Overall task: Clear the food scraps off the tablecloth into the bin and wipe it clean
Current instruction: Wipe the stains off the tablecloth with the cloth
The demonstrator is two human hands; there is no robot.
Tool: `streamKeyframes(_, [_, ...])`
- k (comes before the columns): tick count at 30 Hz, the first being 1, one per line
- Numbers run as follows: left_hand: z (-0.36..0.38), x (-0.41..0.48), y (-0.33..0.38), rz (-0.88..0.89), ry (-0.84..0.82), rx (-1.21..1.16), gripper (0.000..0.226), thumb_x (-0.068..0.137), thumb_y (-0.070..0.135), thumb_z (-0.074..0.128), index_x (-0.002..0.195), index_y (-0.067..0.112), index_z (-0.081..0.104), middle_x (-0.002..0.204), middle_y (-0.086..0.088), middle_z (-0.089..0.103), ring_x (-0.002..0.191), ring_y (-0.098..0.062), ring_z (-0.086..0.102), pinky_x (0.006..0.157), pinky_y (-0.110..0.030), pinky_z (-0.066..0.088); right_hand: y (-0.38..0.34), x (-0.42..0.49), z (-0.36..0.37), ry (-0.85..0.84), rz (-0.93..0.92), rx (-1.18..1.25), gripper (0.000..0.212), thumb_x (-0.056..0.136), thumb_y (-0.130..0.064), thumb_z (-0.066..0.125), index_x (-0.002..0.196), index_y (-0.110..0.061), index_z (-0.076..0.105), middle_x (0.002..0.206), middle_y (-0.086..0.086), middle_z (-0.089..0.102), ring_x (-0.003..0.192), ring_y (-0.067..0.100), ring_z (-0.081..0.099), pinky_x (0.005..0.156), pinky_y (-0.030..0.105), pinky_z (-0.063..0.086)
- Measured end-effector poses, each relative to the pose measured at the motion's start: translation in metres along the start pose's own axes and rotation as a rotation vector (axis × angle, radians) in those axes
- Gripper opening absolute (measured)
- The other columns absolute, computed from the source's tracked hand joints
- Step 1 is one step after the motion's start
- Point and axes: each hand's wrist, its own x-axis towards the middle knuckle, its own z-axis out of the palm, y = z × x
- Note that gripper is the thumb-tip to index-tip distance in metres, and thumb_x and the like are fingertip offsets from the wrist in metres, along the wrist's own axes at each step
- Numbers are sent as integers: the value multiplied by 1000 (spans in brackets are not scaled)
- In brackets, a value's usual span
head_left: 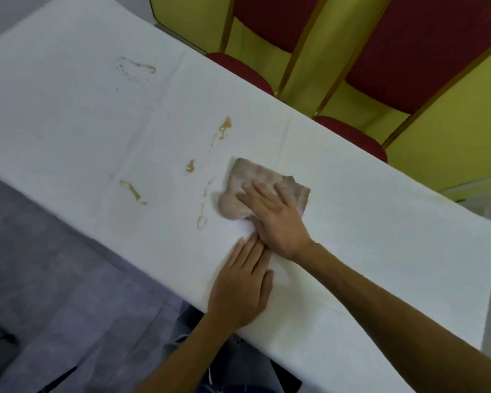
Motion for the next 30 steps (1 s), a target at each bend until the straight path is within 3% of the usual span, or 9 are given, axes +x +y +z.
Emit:
streamKeyframes(2, [-1, 1, 1, 11, -4, 18, 55, 102, 32, 43, 151, 6, 39, 160, -9, 32, 151, -22, 26, 124, -41, 21, 34, 9, -14, -36, -28, -25, 48, 96, -14, 56, 143, -22, 49, 152, 3, 46, 145, 25, 34, 117, 58, 18])
streamKeyframes(6, [-4, 1, -1, 22, -35, -12, 54, 104, 28, 41, 152, 4, 35, 163, -11, 27, 153, -24, 20, 122, -44, 27, 102, 39, -38, 23, 477, -58, 41, 99, -21, 42, 139, -24, 50, 143, 6, 53, 137, 31, 39, 112, 55, 23])
streamKeyframes(8, [-10, 0, -4, 2, 14, -50, 54, 100, 18, 47, 150, 2, 39, 161, -13, 30, 152, -25, 23, 120, -44, 30, 87, 41, -41, 69, 581, -4, 41, 96, -28, 37, 133, -19, 53, 131, 9, 60, 125, 34, 48, 107, 53, 29])
streamKeyframes(11, [-30, -15, -20, -165, 144, -104, 56, 92, 5, 48, 148, 0, 42, 159, -13, 34, 151, -25, 27, 121, -42, 29, 11, 9, -24, 78, 494, 89, 33, 98, -27, 47, 129, -17, 55, 133, 6, 59, 126, 32, 50, 108, 55, 25])
streamKeyframes(15, [-55, -45, -69, -414, 292, -60, 53, 97, 7, 37, 149, -4, 36, 161, -16, 30, 152, -28, 24, 122, -48, 25, -100, -67, 8, -31, 158, -22, 44, 89, -23, 65, 132, -18, 59, 147, 8, 51, 141, 30, 41, 114, 61, 20])
streamKeyframes(17, [-64, -50, -97, -593, 305, -3, 56, 99, 13, 35, 151, -6, 30, 162, -20, 23, 153, -32, 18, 123, -53, 20, -97, -65, 11, -93, 21, -23, 43, 88, -35, 62, 130, -26, 59, 154, 12, 40, 145, 32, 33, 113, 62, 20])
streamKeyframes(20, [-69, -44, -130, -805, 252, 40, 67, 99, 28, 34, 154, -7, 16, 165, -23, 9, 154, -36, 5, 123, -57, 9, -55, -22, 6, -104, 90, -113, 46, 93, -53, 43, 132, -31, 55, 162, 13, 23, 150, 31, 19, 116, 61, 14])
streamKeyframes(25, [-58, -49, -144, -757, 188, 142, 70, 103, 38, 22, 156, -6, 6, 166, -21, -1, 155, -33, -5, 125, -53, -2, -13, 36, 0, 20, 473, -38, 47, 101, -36, 38, 144, -19, 42, 163, 6, 23, 150, 29, 17, 118, 59, 16])
streamKeyframes(30, [-58, -48, -142, -762, 197, 161, 69, 103, 36, 23, 155, -6, 7, 166, -22, 0, 155, -34, -4, 125, -53, 1, -120, -19, 38, 18, 72, 26, 50, 94, -28, 48, 142, -13, 51, 154, 7, 42, 145, 29, 34, 115, 58, 25])
